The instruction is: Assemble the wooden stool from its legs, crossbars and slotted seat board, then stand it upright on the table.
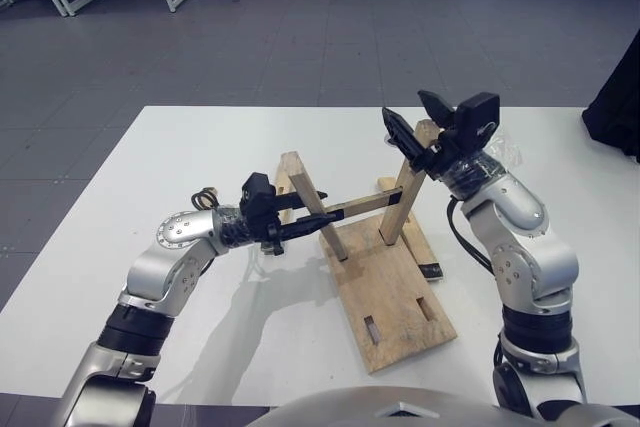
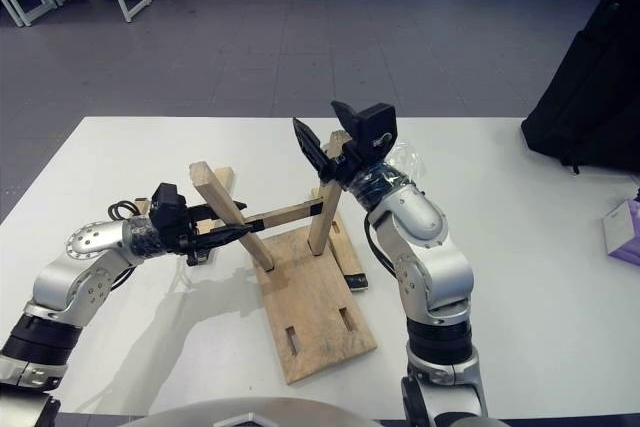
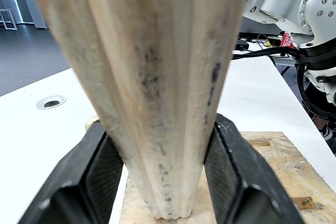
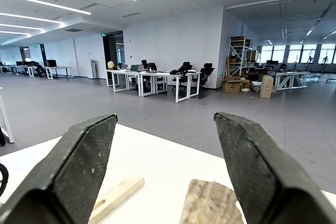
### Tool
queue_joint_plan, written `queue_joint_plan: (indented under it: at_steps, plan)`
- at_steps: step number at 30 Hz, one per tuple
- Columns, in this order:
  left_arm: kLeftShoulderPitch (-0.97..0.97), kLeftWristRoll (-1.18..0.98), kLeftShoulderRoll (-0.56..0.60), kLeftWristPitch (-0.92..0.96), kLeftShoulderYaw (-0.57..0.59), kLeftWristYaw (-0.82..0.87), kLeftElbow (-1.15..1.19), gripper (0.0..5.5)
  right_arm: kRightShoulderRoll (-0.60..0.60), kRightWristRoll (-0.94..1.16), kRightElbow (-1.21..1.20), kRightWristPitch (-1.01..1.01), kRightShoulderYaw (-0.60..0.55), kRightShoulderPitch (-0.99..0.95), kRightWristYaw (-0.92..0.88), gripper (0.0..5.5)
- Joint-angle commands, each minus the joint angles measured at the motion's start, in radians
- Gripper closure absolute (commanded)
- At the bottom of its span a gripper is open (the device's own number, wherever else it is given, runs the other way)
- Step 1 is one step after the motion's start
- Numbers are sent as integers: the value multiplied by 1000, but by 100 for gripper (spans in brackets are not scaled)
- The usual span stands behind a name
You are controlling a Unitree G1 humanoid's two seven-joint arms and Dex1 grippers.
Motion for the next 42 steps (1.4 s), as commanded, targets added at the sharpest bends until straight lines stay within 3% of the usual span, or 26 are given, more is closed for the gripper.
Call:
queue_joint_plan:
  at_steps: [1,12,16,22,35,36,42]
  plan:
    - [-7,236,-1,96,-193,2,48,348,47,149,58,235,182,58,104,212]
    - [-29,222,-63,107,-204,48,76,348,14,143,74,248,197,47,133,212]
    - [23,190,-58,91,-158,67,53,348,0,112,90,214,198,36,137,212]
    - [33,159,-57,59,-34,156,63,348,6,38,136,88,68,-8,43,212]
    - [-17,199,-4,67,13,145,42,348,3,76,121,48,-39,-96,10,212]
    - [-22,196,-2,73,17,142,43,311,2,80,125,40,-57,-109,5,212]
    - [-46,229,-24,94,50,142,35,212,-22,104,143,9,-141,-179,-15,212]
